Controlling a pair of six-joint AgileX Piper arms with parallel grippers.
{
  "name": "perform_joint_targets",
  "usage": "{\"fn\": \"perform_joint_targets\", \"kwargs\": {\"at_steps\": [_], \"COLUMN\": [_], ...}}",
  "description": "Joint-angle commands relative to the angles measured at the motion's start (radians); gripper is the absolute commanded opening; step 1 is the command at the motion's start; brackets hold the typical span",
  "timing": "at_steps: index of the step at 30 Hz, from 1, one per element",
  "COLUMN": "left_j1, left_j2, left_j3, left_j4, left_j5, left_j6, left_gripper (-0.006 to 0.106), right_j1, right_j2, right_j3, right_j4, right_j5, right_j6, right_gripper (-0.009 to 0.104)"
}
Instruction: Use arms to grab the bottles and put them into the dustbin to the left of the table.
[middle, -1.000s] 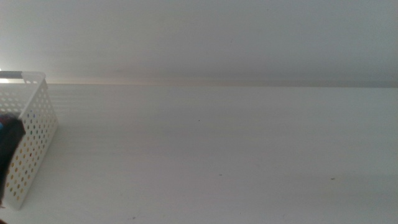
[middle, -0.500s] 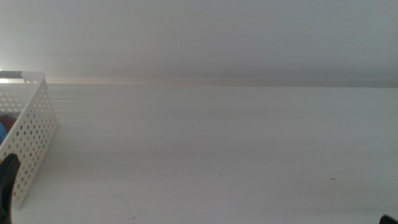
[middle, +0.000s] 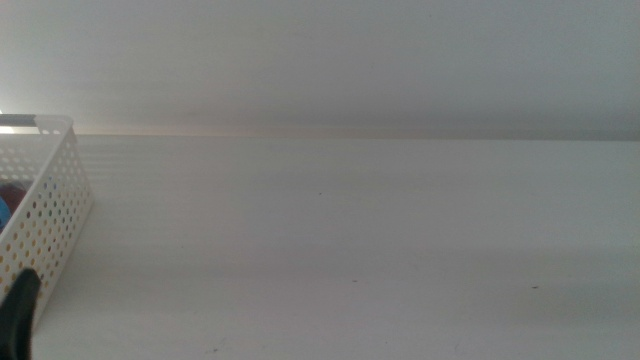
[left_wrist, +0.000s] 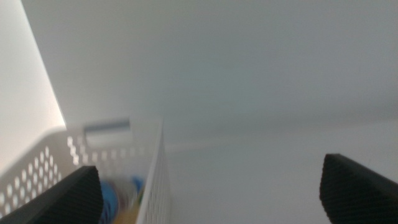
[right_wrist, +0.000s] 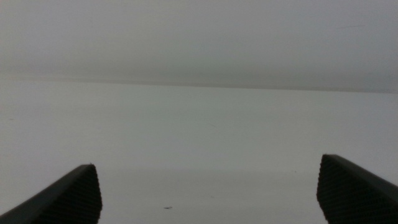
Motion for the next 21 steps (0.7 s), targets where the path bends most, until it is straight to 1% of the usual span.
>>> {"fn": "perform_joint_targets", "kwargs": {"at_steps": [1,4,8,11,13,17,21], "left_j1": [0.011,0.017,0.019,0.045,0.060,0.064,0.063], "left_j2": [-0.044,-0.042,-0.044,-0.044,-0.044,-0.046,-0.046], "left_j3": [0.044,0.078,0.116,0.164,0.160,0.160,0.160], "left_j4": [-0.017,-0.021,-0.021,-0.034,-0.034,-0.043,-0.043], "left_j5": [-0.004,-0.004,-0.021,-0.078,-0.026,-0.035,-0.035], "left_j6": [0.000,0.000,0.000,0.000,0.000,0.000,0.000], "left_gripper": [0.094,0.094,0.094,0.094,0.094,0.094,0.094], "right_j1": [-0.017,-0.017,-0.017,-0.017,-0.017,-0.017,-0.017], "right_j2": [-0.016,-0.056,-0.122,-0.118,-0.118,-0.118,-0.118], "right_j3": [0.034,0.084,0.149,0.193,0.193,0.193,0.193], "right_j4": [-0.010,-0.036,-0.038,-0.042,-0.052,-0.055,-0.059], "right_j5": [-0.058,-0.097,-0.128,-0.177,-0.162,-0.232,-0.229], "right_j6": [-0.005,-0.005,-0.002,-0.002,-0.002,-0.002,-0.002], "right_gripper": [0.093,0.093,0.093,0.093,0.093,0.093,0.093]}}
